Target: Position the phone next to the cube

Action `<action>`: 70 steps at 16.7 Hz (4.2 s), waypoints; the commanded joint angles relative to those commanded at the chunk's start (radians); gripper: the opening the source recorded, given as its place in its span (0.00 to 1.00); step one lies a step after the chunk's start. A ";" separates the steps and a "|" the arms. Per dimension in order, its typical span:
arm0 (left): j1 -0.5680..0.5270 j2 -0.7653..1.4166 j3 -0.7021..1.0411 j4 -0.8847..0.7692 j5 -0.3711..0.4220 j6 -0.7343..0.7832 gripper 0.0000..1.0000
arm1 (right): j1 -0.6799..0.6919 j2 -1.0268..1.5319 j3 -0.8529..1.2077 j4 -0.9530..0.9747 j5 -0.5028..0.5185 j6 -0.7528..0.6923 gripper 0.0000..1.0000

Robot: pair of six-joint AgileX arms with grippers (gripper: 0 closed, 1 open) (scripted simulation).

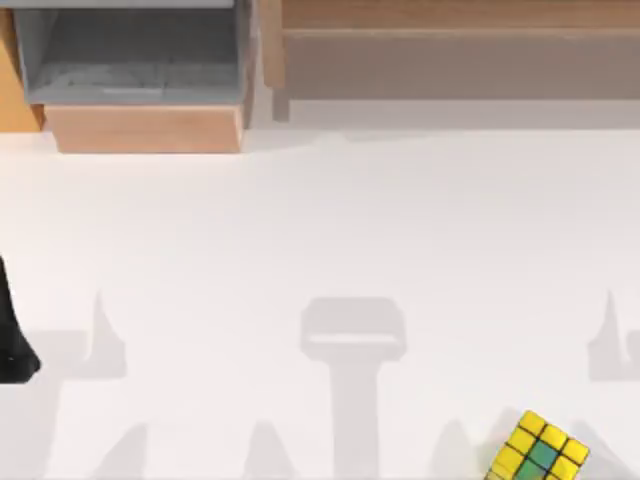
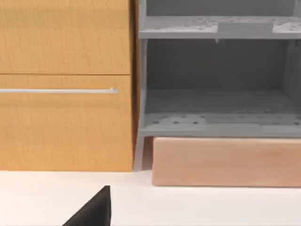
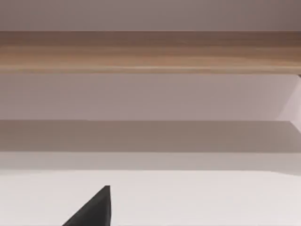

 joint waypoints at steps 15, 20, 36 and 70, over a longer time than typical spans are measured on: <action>0.124 0.920 0.557 -0.432 0.025 0.591 1.00 | 0.000 0.000 0.000 0.000 0.000 0.000 1.00; 0.229 1.490 0.922 -0.671 0.033 0.866 1.00 | 0.000 0.000 0.000 0.000 0.000 0.000 1.00; 0.526 2.237 1.748 -1.066 0.029 1.191 1.00 | 0.000 0.000 0.000 0.000 0.000 0.000 1.00; 0.525 2.290 1.671 -0.937 0.029 1.190 0.00 | 0.000 0.000 0.000 0.000 0.000 0.000 1.00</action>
